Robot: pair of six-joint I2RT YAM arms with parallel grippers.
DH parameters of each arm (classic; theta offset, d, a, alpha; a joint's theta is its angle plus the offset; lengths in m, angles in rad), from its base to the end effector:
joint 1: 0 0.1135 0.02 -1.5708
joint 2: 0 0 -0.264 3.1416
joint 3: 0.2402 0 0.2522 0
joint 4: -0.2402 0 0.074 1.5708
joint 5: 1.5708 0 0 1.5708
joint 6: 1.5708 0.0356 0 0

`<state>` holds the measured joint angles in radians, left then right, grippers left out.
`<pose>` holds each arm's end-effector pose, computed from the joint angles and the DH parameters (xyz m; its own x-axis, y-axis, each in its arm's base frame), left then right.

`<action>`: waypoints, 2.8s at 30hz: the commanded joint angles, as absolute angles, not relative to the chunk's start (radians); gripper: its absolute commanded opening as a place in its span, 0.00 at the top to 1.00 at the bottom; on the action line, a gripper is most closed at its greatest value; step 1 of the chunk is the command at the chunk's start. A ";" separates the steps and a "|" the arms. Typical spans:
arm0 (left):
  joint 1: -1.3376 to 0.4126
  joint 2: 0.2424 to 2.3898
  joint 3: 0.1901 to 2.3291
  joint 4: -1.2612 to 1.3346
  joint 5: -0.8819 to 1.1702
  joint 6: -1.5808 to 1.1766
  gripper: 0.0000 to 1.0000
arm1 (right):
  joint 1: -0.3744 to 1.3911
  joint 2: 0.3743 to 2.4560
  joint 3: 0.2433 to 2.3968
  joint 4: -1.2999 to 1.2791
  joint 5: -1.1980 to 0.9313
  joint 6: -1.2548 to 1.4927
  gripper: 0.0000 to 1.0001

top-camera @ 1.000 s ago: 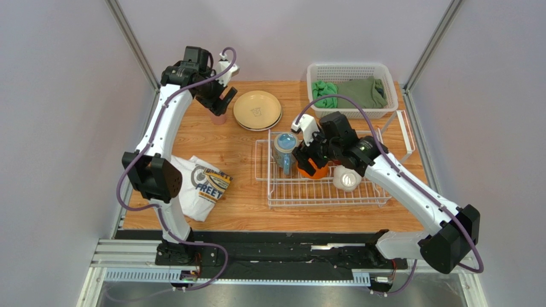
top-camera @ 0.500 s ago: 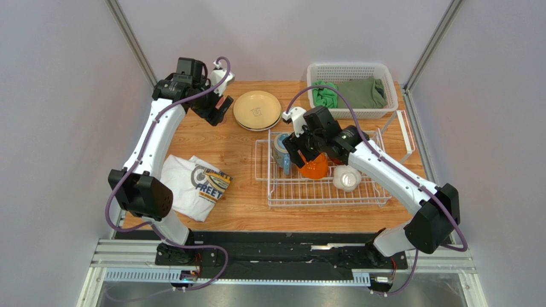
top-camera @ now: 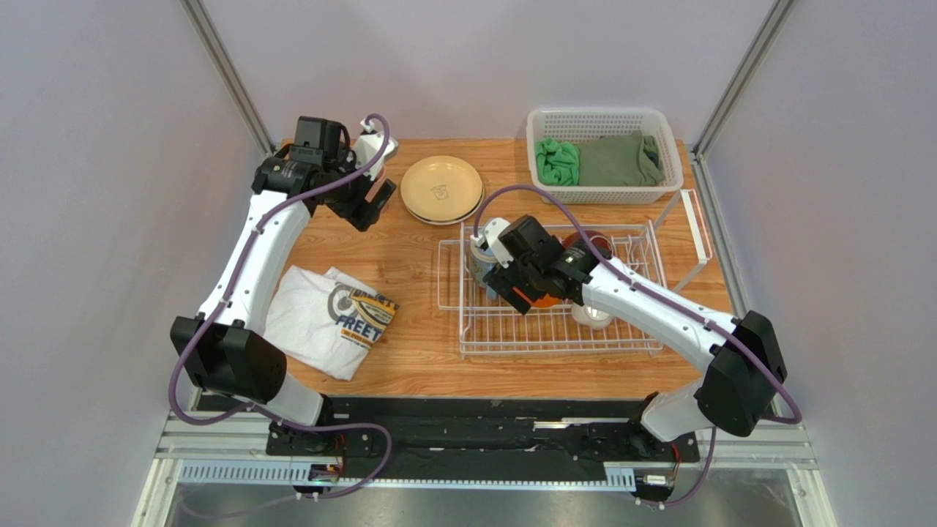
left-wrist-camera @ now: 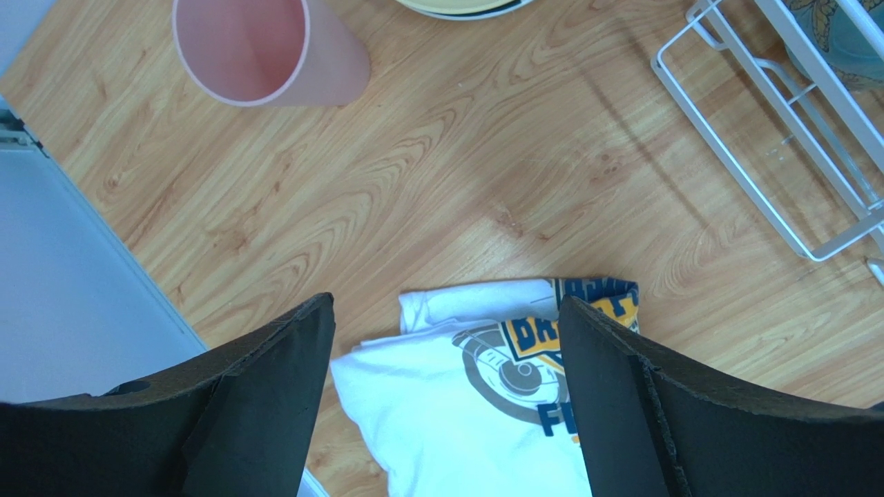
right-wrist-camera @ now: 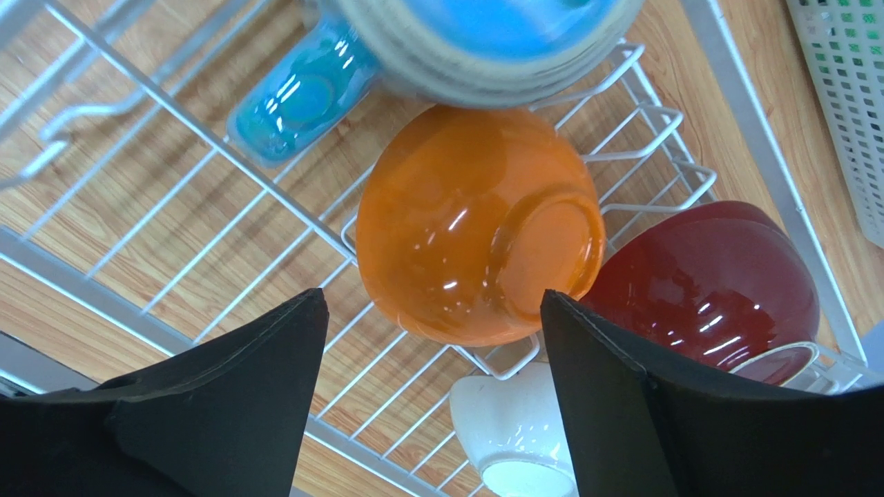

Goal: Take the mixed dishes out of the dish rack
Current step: Pick up the bowl from the dish rack.

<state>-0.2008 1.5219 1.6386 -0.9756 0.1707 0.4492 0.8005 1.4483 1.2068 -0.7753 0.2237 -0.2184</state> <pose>0.3071 -0.0687 0.3827 -0.5357 0.5458 -0.6443 0.5972 0.7843 0.1678 0.2126 0.2078 0.2827 -0.4441 -0.7611 -0.4727 -0.7322 0.6124 -0.2982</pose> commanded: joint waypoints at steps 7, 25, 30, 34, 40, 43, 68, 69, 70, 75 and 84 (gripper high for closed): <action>-0.204 1.453 1.578 -0.930 0.179 0.462 0.12 | 0.841 1.424 1.131 -0.724 0.382 -0.305 0.18; -0.204 1.457 1.560 -0.931 0.183 0.476 0.12 | 0.873 1.453 1.114 -0.689 0.377 -0.330 0.14; -0.202 1.454 1.554 -0.933 0.179 0.482 0.12 | 0.891 1.471 1.112 -0.681 0.390 -0.336 0.14; -0.204 1.451 1.545 -0.930 0.176 0.486 0.12 | 0.902 1.489 1.112 -0.672 0.417 -0.342 0.13; -0.203 1.447 1.526 -0.917 0.170 0.491 0.12 | 0.919 1.514 1.101 -0.640 0.488 -0.351 0.13; -0.202 1.445 1.520 -0.913 0.169 0.492 0.12 | 0.931 1.531 1.094 -0.624 0.529 -0.354 0.13; -0.202 1.431 1.477 -0.884 0.167 0.497 0.12 | 0.963 1.578 1.058 -0.532 0.719 -0.377 0.16; -0.204 1.431 1.476 -0.882 0.167 0.497 0.12 | 0.966 1.580 1.060 -0.532 0.722 -0.379 0.16; -0.203 1.430 1.476 -0.882 0.167 0.497 0.12 | 0.966 1.580 1.060 -0.531 0.727 -0.380 0.17; -0.202 1.428 1.479 -0.884 0.167 0.497 0.12 | 0.965 1.574 1.069 -0.540 0.739 -0.383 0.23; -0.203 1.427 1.483 -0.888 0.164 0.499 0.12 | 0.968 1.571 1.091 -0.569 0.736 -0.382 0.42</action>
